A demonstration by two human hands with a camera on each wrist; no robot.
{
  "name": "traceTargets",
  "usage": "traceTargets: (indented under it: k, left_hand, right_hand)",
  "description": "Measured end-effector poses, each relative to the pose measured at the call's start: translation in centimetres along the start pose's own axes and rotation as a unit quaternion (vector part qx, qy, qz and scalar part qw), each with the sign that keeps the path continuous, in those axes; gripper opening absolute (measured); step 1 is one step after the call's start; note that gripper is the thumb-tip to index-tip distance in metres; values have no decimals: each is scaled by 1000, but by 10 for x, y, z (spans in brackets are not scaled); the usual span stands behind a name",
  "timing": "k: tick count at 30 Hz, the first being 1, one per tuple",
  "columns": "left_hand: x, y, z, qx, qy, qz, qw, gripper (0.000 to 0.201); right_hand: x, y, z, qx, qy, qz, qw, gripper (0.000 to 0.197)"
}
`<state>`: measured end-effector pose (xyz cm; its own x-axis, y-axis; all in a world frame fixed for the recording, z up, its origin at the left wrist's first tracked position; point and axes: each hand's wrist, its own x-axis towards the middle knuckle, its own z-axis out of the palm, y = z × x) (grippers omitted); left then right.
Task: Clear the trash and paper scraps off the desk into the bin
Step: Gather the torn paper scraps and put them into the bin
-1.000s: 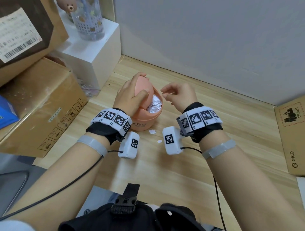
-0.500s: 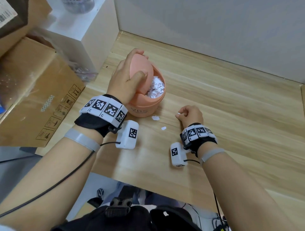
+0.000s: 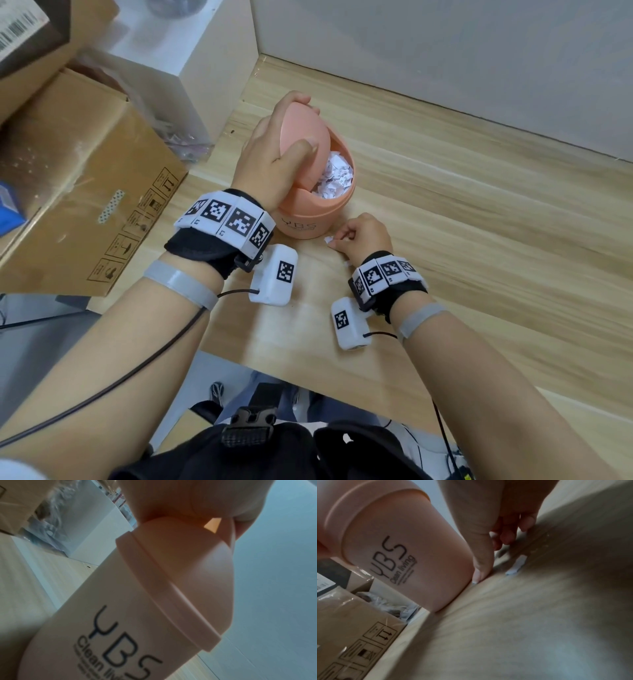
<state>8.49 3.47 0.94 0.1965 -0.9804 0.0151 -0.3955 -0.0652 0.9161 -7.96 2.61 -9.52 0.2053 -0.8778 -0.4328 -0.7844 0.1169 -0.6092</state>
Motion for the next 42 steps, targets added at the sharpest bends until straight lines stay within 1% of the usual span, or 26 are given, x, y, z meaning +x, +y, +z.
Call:
traceTargets:
  k: [5, 10, 12, 15, 16, 18, 19, 21, 25, 27, 30, 33, 35, 37, 39, 42]
  left_hand:
    - [0, -1, 0, -2, -1, -2, 1000, 60]
    - [0, -2, 0, 1, 1, 3, 1000, 60]
    - [0, -3, 0, 3, 2, 5, 1000, 60]
    - [1, -2, -1, 12, 3, -1, 1000, 57]
    - [1, -1, -1, 17, 4, -1, 1000, 56]
    - [0, -1, -1, 15, 5, 2, 1000, 56]
    - [0, -1, -1, 13, 7, 5, 1000, 58]
    - [0, -2, 0, 14, 7, 8, 1000, 59]
    - [0, -3, 1, -2, 4, -1, 1000, 58]
    - [0, -3, 0, 2, 1, 1, 1000, 59]
    - [1, -2, 0, 12, 2, 10, 1000, 61]
    - [1, -2, 0, 18, 5, 17, 1000, 63]
    - [0, -3, 0, 13, 4, 12, 1000, 62]
    - [0, -4, 0, 7, 4, 6, 1000, 59]
    - [0, -5, 0, 5, 4, -1, 1000, 58]
    - [1, -5, 1, 3, 0, -8, 1000, 56]
  right_hand:
    - [-2, -1, 0, -76, 8, -41, 996, 21]
    - [-5, -1, 3, -109, 9, -56, 992, 5]
    - [-6, 0, 5, -132, 8, -67, 989, 5]
    - [-6, -3, 6, -165, -14, -75, 983, 9]
    - [-5, -3, 4, -155, -27, -68, 985, 10]
    - [-3, -1, -3, -78, -48, -29, 995, 17]
    - [-3, 3, -8, -40, -46, -13, 998, 22]
    - [-8, 13, -19, -29, -35, -16, 999, 29]
    - [-25, 27, -25, -97, -60, -43, 993, 14]
    - [-26, 30, -20, -115, -49, -43, 991, 13]
    - [-25, 32, -12, -119, -30, -41, 992, 6]
    - [-24, 35, -8, -118, -13, -40, 992, 13]
    - [-25, 36, -6, -119, -6, -41, 992, 12]
    - [-27, 35, -7, -129, -8, -56, 990, 6]
    - [-28, 34, -7, -156, -16, -80, 984, 1]
    - [-29, 29, -7, -221, -38, -112, 968, 8]
